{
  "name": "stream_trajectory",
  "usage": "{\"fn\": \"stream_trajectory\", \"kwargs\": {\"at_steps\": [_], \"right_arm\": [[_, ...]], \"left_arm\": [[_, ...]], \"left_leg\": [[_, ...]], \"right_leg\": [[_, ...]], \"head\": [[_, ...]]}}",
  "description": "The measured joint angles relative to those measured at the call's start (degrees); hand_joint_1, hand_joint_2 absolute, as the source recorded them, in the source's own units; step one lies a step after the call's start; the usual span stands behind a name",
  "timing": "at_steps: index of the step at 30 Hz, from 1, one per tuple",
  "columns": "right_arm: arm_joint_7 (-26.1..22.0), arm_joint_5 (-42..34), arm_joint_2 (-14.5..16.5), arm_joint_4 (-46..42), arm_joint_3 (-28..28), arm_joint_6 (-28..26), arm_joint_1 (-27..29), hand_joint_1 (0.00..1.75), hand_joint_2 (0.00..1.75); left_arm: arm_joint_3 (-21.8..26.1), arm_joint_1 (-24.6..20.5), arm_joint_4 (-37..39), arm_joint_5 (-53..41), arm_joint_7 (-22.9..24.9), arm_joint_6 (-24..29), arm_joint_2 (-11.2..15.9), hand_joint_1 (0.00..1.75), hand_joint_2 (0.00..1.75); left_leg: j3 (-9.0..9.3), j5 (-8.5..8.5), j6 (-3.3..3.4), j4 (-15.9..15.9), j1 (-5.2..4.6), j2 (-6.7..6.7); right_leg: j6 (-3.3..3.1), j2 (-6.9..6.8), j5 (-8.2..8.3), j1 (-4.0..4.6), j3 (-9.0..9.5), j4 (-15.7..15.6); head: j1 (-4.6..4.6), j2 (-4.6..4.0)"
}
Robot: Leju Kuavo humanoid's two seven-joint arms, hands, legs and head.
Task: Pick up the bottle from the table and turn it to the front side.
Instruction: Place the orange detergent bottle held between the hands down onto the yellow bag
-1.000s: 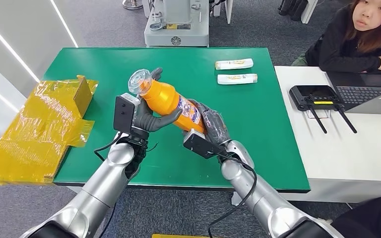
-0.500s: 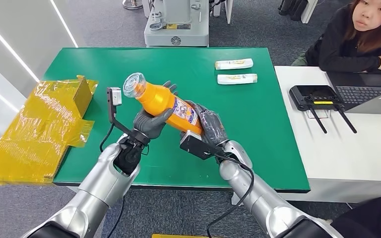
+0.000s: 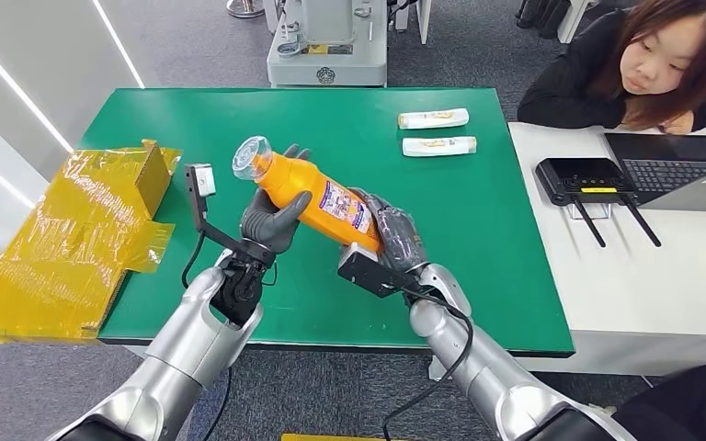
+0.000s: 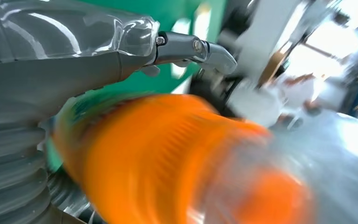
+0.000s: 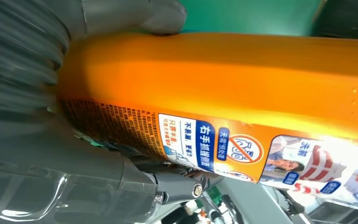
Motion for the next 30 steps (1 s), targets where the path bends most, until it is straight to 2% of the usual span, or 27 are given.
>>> {"fn": "stream_trajectory", "kwargs": {"at_steps": [4,8,23,30], "right_arm": [[-0.7,0.0,-0.7,0.0,-0.3,-0.5,0.8,1.75,1.75],[-1.0,0.0,-1.2,0.0,-0.4,-0.6,1.4,1.75,1.75],[-1.3,0.0,-1.9,0.0,-0.6,-0.6,2.1,1.75,1.75],[-1.4,-0.4,-2.0,0.0,-0.9,-0.7,1.6,1.75,1.75]], "left_arm": [[0.1,1.4,-3.6,-4.9,-4.8,7.0,-0.1,0.0,1.75],[0.4,2.6,-6.4,-6.5,-6.3,9.1,-0.2,0.0,1.75],[0.7,3.1,-8.7,-8.1,-9.0,11.6,-0.7,0.0,1.75],[0.6,3.1,-8.7,0.4,-3.6,6.1,-2.0,0.0,1.75]], "left_leg": [[-0.01,0.0,0.0,0.0,0.0,0.0],[-0.01,0.0,0.0,0.0,0.0,0.0],[-0.02,0.0,0.0,0.0,0.0,0.0],[-0.05,0.0,0.0,0.0,0.0,0.0]], "right_leg": [[0.0,0.0,0.0,0.0,0.0,0.0],[0.0,0.0,0.0,0.0,0.0,0.0],[0.0,0.0,0.0,0.0,-0.02,0.0],[0.0,0.0,0.0,0.0,-0.04,0.0]], "head": [[0.0,0.0],[0.01,0.0],[0.0,0.0],[0.01,0.0]]}}
